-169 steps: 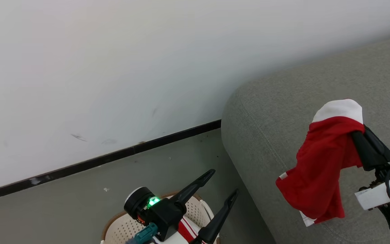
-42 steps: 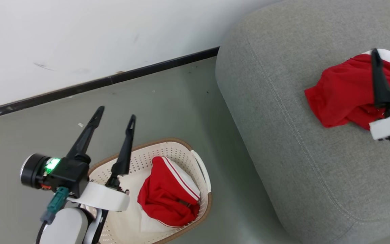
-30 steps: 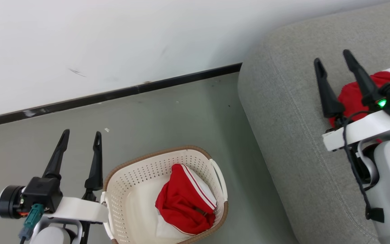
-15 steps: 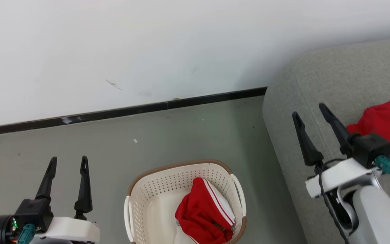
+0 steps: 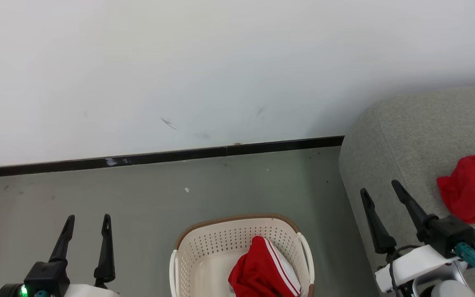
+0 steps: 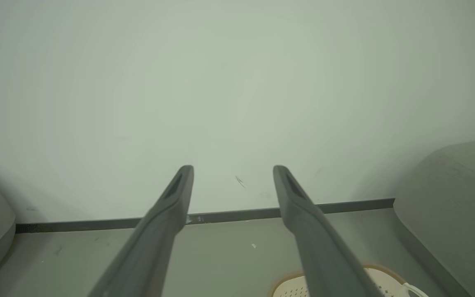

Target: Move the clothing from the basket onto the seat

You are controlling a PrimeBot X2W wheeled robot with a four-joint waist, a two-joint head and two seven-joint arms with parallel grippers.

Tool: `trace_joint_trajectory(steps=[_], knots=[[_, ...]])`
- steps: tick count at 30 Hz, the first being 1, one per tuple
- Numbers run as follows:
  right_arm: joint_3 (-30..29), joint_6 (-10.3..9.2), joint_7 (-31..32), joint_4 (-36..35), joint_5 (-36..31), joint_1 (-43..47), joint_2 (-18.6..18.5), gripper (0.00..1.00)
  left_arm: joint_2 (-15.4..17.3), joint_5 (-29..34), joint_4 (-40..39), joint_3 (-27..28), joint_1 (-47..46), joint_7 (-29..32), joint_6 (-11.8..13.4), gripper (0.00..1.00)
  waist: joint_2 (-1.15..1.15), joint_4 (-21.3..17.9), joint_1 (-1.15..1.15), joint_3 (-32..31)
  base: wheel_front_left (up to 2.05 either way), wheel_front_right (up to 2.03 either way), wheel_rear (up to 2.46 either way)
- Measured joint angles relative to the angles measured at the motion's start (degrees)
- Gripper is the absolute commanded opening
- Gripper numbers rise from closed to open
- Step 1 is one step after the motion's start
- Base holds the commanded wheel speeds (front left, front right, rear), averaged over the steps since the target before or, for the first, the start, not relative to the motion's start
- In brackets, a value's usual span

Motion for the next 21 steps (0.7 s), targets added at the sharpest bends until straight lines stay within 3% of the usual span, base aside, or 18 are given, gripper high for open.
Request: trace_joint_trajectory(steps=[21], knots=[[-0.19, 0.0, 0.0, -3.9, 0.49, 8.62, 0.77, 1.0, 0.08, -0.01, 1.82, -1.03, 2.99, -0.01, -1.67, 1.0, 0.0, 1.32, 0.0, -5.01, 0.0, 0.0, 0.0]])
